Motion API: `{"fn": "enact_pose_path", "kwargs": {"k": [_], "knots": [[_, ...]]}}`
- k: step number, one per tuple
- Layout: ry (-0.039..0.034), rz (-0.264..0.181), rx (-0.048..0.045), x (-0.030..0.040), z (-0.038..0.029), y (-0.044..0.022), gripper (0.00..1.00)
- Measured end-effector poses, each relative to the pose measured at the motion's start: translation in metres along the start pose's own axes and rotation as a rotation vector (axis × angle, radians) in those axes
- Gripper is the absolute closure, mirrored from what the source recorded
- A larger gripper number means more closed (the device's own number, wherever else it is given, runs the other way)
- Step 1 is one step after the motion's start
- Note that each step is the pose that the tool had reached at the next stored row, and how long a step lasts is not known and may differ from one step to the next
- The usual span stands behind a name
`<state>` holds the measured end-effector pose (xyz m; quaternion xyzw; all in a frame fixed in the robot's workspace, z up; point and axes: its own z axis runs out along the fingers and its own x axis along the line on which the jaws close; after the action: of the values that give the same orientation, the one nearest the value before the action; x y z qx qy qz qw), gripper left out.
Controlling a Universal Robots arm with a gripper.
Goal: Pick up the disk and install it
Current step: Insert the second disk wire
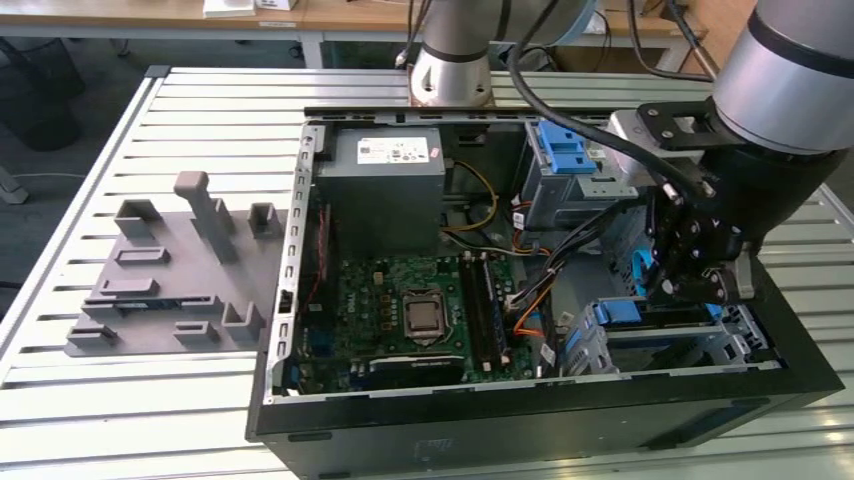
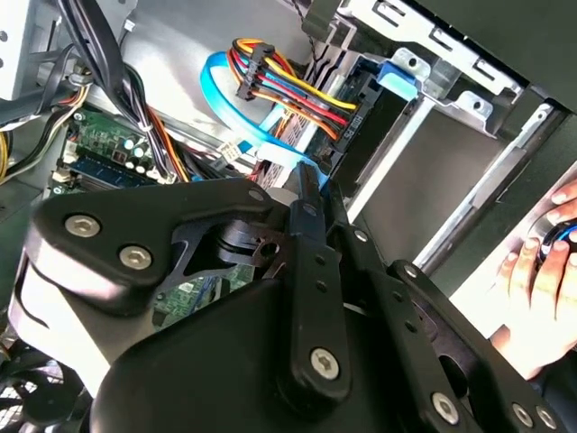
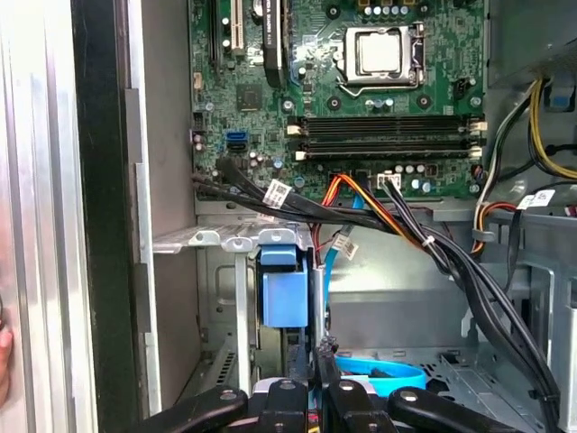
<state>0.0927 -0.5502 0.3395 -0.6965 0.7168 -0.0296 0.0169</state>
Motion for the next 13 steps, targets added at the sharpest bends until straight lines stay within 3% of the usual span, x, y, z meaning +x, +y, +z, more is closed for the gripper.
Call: {"fn": "enact_pose_path", "kwargs": {"k": [7,11,13], "knots": [[-0.0025,0.0,0.0012,0.0047,0.0033,0.0001,0.84],[-0.0162,0.001,0.0011,0.0048,0.0034,0.0,0.84],[-0.0167,0.001,0.0046,0.0048,0.0037,0.0,0.84]]}}
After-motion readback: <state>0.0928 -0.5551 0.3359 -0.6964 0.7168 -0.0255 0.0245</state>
